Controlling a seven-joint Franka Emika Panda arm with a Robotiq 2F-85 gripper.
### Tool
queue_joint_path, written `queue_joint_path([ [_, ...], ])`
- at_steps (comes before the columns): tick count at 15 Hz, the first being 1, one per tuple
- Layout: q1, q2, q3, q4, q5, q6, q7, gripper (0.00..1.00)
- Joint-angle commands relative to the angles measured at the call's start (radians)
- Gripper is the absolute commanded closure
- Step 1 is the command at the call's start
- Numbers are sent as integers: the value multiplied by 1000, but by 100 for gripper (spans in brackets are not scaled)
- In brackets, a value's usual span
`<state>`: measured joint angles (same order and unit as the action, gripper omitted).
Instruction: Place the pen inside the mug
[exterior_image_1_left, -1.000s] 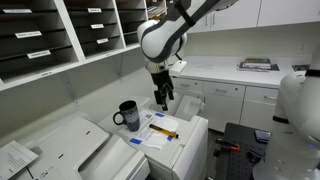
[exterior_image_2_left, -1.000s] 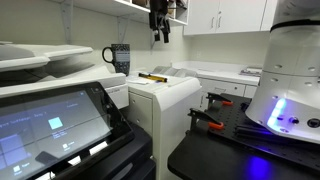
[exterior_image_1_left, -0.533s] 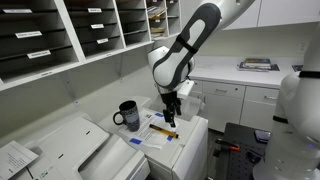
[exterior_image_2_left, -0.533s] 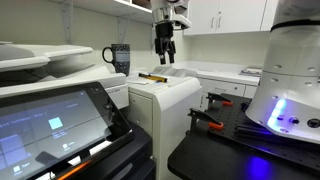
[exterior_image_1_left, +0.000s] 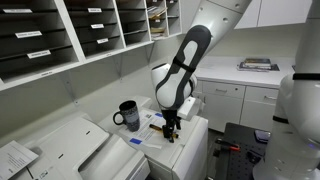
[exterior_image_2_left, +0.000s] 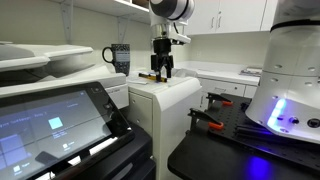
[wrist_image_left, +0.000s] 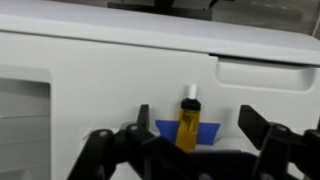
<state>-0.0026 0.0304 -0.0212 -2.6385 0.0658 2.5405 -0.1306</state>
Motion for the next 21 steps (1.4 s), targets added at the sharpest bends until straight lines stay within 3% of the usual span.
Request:
queue_joint_path([
  [1,6,27,17,15,5,69,72,35],
  [5,6,27,8,24,-86,110,155,65],
  [10,-2,21,5,52,-95,22,166,100],
  [12,-5,3,8,72,-57,-66,145,95],
  [16,-17,-71,-1,167,133,-437,56,95],
  [21,-48,-123,-56,285,311,-728,111,95],
])
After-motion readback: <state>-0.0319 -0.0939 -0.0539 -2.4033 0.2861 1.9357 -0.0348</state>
